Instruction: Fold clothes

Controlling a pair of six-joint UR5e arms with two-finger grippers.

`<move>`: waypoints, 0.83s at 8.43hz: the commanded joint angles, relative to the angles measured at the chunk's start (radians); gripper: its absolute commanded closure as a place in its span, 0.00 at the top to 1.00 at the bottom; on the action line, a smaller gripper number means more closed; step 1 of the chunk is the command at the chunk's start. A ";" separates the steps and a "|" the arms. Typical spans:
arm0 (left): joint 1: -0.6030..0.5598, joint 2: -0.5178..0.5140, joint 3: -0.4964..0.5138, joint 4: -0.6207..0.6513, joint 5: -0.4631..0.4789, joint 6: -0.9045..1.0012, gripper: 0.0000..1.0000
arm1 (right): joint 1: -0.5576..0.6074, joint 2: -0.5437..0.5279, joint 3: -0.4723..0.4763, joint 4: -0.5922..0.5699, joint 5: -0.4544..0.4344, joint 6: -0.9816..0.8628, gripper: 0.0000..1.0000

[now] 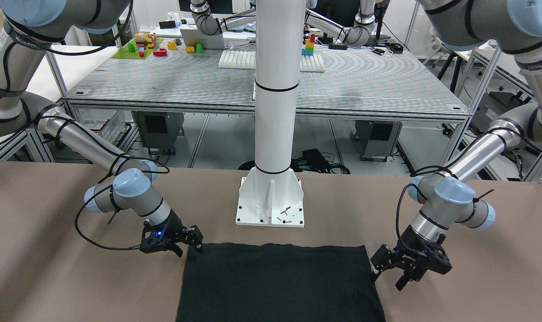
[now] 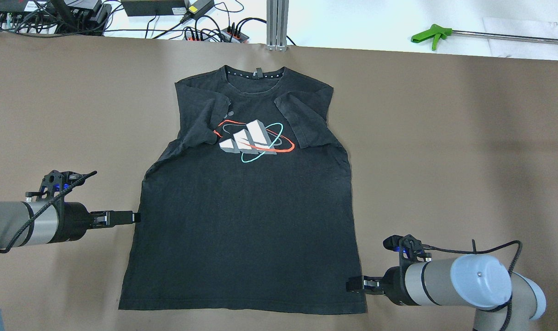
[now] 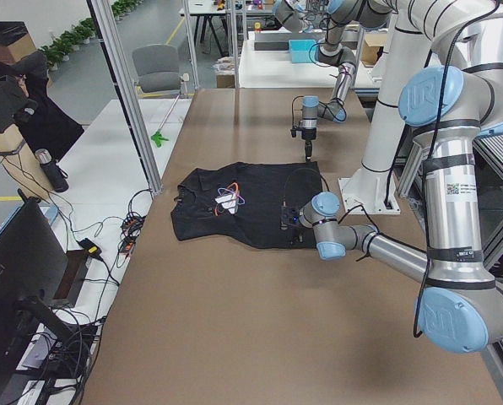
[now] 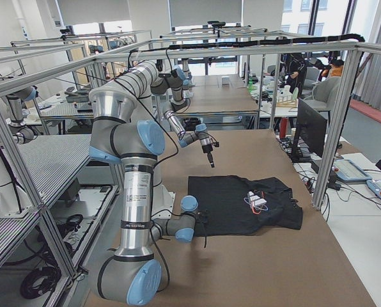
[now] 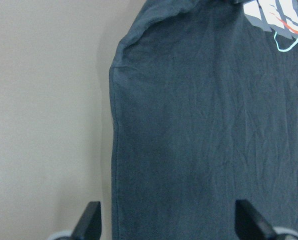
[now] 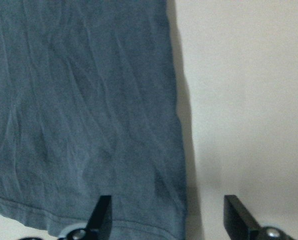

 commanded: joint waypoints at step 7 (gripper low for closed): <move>0.008 -0.016 0.014 0.006 0.002 0.000 0.94 | -0.031 -0.038 -0.007 0.099 -0.025 0.017 0.94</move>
